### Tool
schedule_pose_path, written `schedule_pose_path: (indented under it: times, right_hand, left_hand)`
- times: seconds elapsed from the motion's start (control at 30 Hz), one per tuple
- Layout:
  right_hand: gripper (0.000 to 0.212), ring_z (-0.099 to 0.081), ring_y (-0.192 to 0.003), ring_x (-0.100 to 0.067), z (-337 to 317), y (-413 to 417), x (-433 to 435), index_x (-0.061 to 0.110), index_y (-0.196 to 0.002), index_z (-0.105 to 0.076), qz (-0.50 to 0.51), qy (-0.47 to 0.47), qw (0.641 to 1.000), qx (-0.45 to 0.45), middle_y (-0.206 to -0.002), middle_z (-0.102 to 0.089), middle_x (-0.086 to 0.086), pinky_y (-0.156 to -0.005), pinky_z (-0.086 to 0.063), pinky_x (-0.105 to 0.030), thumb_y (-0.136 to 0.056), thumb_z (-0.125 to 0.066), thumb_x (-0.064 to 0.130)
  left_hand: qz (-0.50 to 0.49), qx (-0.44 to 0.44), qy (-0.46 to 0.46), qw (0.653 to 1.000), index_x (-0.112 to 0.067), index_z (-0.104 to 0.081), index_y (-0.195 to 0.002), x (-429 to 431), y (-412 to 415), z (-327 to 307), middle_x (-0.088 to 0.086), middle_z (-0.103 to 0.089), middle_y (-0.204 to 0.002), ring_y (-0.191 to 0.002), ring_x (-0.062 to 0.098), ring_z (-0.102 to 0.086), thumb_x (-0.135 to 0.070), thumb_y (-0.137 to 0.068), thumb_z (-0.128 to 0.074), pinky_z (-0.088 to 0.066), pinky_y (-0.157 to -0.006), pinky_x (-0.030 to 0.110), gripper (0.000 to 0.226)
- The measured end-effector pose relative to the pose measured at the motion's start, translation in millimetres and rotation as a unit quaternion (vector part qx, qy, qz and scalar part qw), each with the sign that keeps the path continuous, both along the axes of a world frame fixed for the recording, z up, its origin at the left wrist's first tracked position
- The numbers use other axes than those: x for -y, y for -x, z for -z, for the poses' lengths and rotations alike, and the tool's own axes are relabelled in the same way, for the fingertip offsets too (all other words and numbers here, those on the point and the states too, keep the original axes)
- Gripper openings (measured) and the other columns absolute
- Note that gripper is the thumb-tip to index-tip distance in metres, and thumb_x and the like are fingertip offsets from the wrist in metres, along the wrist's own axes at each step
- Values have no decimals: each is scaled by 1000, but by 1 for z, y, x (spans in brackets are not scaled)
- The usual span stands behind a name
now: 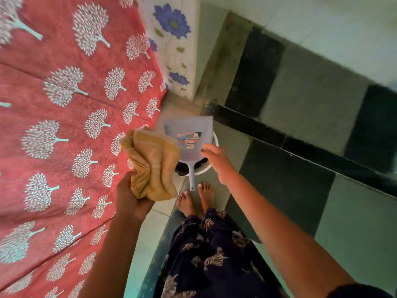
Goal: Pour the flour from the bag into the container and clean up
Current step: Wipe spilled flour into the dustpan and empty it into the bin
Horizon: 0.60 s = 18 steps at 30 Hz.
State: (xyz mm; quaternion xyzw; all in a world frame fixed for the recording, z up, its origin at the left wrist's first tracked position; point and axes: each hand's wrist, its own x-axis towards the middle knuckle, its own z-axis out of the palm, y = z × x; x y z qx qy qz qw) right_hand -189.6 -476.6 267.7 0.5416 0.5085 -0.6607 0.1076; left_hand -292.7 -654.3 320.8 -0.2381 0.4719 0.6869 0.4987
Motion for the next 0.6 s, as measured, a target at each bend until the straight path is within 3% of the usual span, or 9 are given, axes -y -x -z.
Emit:
schedule_pose_path:
  times: [0.07,0.13,0.23,0.3,0.37,0.4,0.47,0.53,0.6]
  right_hand:
    - [38,-44,-108,-6,-72,-5,-17,8,-132,-48,4,-41,998,-52,-136,-51,-8,-69,-40,-2,-95,-47,12]
    - [38,-45,-108,-4,-130,-9,-34,11,-133,-49,16,-81,992,-94,-135,-52,-5,-66,-40,-1,-95,-48,14]
    - [37,-49,-112,-6,-228,-27,-65,14,-133,-49,64,-155,972,-163,-133,-55,-1,-72,-39,-4,-95,-49,16]
    - [37,-50,-112,-5,-285,-45,-86,12,-132,-49,100,-208,951,-206,-127,-56,2,-69,-41,3,-95,-48,13]
    - [36,-50,-109,-5,-330,-69,-109,8,-130,-51,138,-253,925,-246,-125,-57,0,-76,-40,5,-94,-49,9]
    - [35,-51,-109,-7,-349,-83,-121,7,-129,-52,159,-279,911,-258,-127,-58,-4,-87,-41,-1,-93,-50,7]
    - [36,-55,-106,-9,-381,-112,-146,6,-128,-53,190,-332,884,-268,-127,-58,-8,-93,-41,-7,-92,-49,3]
    - [35,-56,-94,-1,-402,-142,-175,5,-128,-52,220,-371,860,-274,-123,-57,-2,-73,-39,6,-93,-48,3]
    - [35,-53,-92,3,-412,-172,-204,7,-129,-53,249,-397,841,-270,-120,-55,4,-63,-35,10,-94,-49,9]
  left_hand:
    - [25,-21,-40,999,-13,-73,-56,-22,-1,-60,4,-71,-63,-63,15,-71,-17,-52,-77,-59,-56,28,7]
    - [26,4,-74,997,-10,-75,-58,-44,1,-104,7,-72,-66,-63,19,-72,-23,-46,-73,-59,-55,31,17]
    - [78,7,-144,987,-9,-77,-82,-85,-1,-175,12,-75,-87,-83,24,-73,-32,-77,-47,-60,-71,37,38]
    - [118,-19,-184,976,-8,-74,-100,-116,-7,-215,14,-73,-101,-95,26,-70,-38,-93,-37,-58,-82,40,48]
    - [171,-64,-190,965,-10,-72,-94,-155,-23,-259,8,-76,-83,-76,19,-73,-36,-98,-31,-60,-63,34,49]
    - [184,-95,-184,961,-11,-68,-95,-174,-30,-279,5,-75,-73,-66,17,-73,-31,-98,-34,-59,-53,31,40]
    - [221,-138,-177,949,-10,-57,-117,-213,-47,-310,6,-75,-80,-70,18,-73,-25,-91,-47,-59,-55,33,31]
    - [246,-175,-156,940,-13,-47,-133,-259,-62,-331,11,-69,-103,-90,26,-69,-24,-79,-65,-58,-72,41,58]
    - [271,-193,-164,929,-14,-49,-128,-303,-83,-353,13,-63,-111,-99,31,-63,-22,-77,-68,-52,-84,50,55]
